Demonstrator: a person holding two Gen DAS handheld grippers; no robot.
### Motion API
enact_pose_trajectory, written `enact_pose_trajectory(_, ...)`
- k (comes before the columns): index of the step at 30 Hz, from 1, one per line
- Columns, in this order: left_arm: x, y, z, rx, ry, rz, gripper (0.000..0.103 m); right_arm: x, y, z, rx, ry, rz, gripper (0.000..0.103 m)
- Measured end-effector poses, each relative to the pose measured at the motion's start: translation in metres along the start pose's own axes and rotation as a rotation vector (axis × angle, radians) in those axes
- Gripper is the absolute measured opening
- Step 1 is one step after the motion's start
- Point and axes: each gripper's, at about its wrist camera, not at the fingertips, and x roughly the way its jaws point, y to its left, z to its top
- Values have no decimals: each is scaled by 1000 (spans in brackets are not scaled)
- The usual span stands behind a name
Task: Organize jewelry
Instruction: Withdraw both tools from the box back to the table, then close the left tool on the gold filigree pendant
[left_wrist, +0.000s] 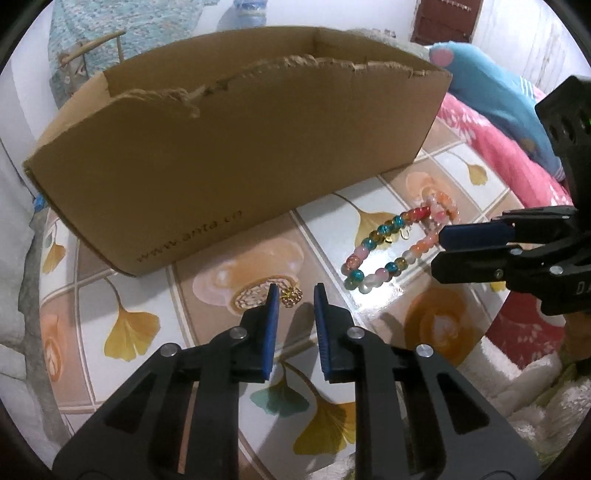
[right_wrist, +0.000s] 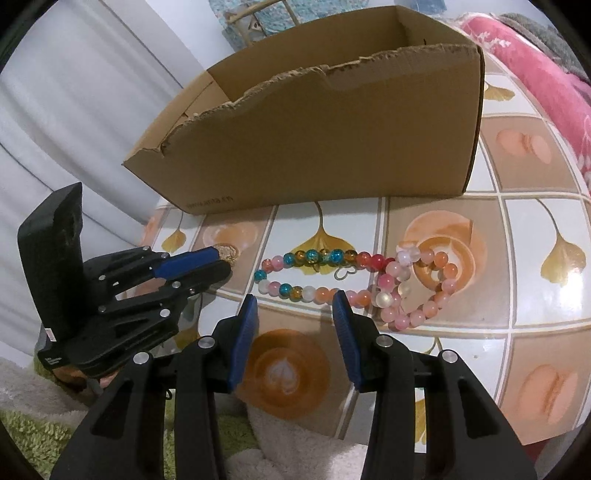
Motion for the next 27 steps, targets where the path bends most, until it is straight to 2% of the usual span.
enact_pose_trajectory(3,2,-2,-1,14,5,14,16,-2,-2,0,-5,-8,-2,42)
enact_pose_trajectory(8,5,-6,0,41,6,52,4,-8,2,1,-45,-24,-20,38)
enact_pose_trajectory(15,3,-4,0,35,-7,42,3,-3,11,3,-91,-13,-30,29)
enact_pose_trajectory(19,-6,2,-2,16,-30,32,0,0,15,6,-116,-3,-25,28)
enact_pose_trajectory(27,-11,18,-6,-26,-40,28,0,26,52,9,-315,52,-79,28)
